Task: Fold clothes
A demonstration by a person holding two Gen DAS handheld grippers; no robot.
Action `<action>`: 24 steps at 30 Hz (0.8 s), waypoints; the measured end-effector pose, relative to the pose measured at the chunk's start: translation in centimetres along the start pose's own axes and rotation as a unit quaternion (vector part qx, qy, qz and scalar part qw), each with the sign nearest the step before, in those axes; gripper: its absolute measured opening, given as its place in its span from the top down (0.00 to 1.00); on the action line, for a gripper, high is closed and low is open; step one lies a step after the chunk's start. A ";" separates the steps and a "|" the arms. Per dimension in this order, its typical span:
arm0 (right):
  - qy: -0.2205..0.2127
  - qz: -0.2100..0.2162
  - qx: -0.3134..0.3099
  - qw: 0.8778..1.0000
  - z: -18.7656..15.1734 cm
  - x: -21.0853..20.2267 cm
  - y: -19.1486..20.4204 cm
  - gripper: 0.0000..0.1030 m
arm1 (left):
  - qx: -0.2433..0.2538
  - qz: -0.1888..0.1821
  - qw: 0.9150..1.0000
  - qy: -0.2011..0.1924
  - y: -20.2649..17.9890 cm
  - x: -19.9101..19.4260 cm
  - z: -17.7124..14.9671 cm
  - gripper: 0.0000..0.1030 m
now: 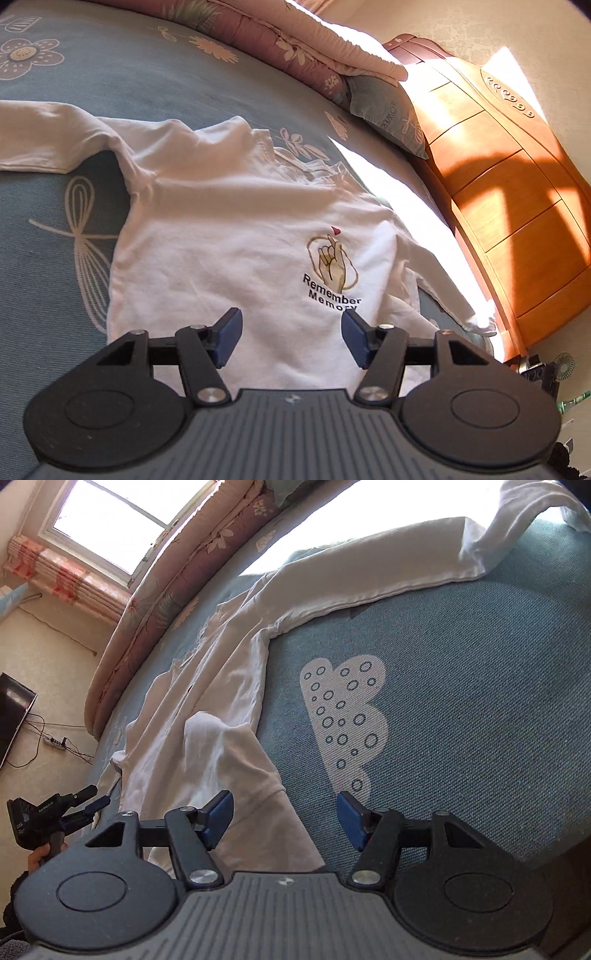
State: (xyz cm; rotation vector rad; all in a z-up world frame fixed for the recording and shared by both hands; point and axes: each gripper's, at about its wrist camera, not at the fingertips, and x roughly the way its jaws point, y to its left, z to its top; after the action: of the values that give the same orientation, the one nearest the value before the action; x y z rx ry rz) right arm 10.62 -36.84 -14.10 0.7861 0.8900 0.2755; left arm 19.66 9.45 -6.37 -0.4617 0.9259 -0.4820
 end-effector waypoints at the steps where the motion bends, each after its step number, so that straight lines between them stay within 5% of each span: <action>1: 0.003 0.020 0.005 1.000 0.2 0.4 -0.3 0.33 | 0.006 -0.006 1.000 0.009 -0.7 0.4 -0.6 0.39; 3: 0.013 0.027 0.013 0.999 0.6 1.1 -0.5 0.34 | 0.018 -0.017 0.999 0.027 -2.0 1.3 -1.8 0.38; 5: 0.021 0.023 0.016 0.999 0.8 1.7 -0.3 0.51 | 0.019 -0.005 0.999 0.043 -2.9 2.3 -3.2 0.38; 6: 0.027 0.021 0.015 0.999 0.8 2.0 -0.2 0.71 | 0.022 0.000 0.999 0.046 -3.1 2.5 -3.6 0.38; 7: 0.041 0.018 0.004 0.999 0.5 2.0 0.1 0.81 | 0.026 0.004 0.998 0.050 -3.3 2.8 -4.0 0.38; 10: 0.054 0.021 -0.030 0.998 -0.8 1.1 1.3 0.95 | 0.020 0.019 0.997 0.065 -3.3 3.4 -5.0 0.38; 17: 0.080 -0.002 -0.066 0.995 -2.7 -2.4 3.0 0.96 | 0.018 0.027 0.997 0.071 -3.0 3.4 -5.5 0.34; 19: 0.089 -0.024 -0.078 0.993 -2.8 -3.0 3.1 0.87 | 0.016 0.029 0.997 0.069 -3.0 3.4 -5.4 0.34; 24: 0.029 -0.014 -0.065 0.997 0.7 -4.5 2.1 0.72 | 0.023 0.043 0.998 0.050 -3.7 3.3 -4.9 0.34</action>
State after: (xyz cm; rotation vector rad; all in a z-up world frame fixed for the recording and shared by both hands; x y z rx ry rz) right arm 8.56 -38.03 -9.66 0.6471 0.9269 0.3295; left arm 16.55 3.77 -8.92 -0.3576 1.0254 -0.4503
